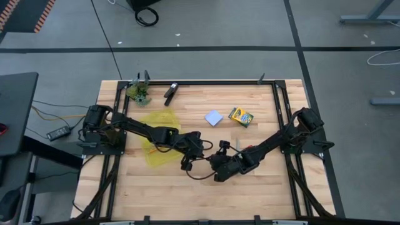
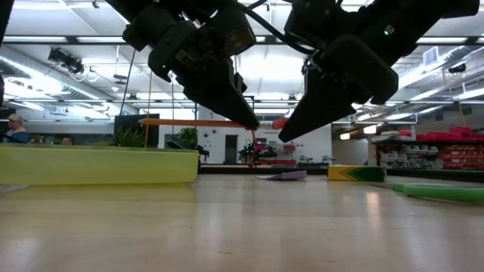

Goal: Pack school essentials
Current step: Put the orange pencil into the yellow supply box

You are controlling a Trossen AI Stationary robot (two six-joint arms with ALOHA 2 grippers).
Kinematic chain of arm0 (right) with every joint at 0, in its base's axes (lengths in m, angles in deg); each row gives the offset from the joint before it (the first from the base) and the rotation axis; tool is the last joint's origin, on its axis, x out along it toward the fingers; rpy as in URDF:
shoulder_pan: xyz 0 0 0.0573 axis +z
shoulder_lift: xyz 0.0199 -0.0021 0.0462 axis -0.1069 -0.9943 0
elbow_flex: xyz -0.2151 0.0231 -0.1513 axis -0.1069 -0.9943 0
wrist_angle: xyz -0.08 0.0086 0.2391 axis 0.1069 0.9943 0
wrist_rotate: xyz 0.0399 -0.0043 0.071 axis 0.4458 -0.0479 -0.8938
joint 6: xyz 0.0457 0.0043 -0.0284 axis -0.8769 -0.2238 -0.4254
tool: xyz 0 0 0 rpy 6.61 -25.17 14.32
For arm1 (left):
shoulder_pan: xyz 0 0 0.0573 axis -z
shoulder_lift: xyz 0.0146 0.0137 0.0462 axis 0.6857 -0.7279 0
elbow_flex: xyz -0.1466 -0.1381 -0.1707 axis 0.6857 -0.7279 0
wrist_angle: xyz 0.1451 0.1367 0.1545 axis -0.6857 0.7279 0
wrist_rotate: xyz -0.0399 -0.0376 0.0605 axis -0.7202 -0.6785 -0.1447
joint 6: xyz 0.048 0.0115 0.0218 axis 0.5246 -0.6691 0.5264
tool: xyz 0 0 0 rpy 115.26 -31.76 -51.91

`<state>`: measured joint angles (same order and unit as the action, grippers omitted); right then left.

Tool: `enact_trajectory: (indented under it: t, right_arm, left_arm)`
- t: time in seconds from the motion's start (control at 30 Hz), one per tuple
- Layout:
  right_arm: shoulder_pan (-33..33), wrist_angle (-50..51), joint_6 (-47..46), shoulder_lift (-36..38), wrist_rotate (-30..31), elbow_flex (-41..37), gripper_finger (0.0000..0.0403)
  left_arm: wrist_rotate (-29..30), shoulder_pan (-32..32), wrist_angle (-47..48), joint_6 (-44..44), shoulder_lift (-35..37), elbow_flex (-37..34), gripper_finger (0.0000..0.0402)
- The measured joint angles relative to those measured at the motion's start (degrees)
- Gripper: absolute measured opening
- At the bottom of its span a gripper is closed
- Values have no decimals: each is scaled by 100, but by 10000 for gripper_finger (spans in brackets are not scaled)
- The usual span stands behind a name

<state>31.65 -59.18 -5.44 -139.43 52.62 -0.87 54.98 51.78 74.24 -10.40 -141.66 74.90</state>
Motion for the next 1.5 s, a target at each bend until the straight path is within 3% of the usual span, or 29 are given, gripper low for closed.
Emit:
enact_trajectory:
  t: [1.5]
  right_arm:
    - [-139, -140, 24, 0, -167, 0, 52]
  left_arm:
    - [0, 0, -72, 4, -2, -2, 29]
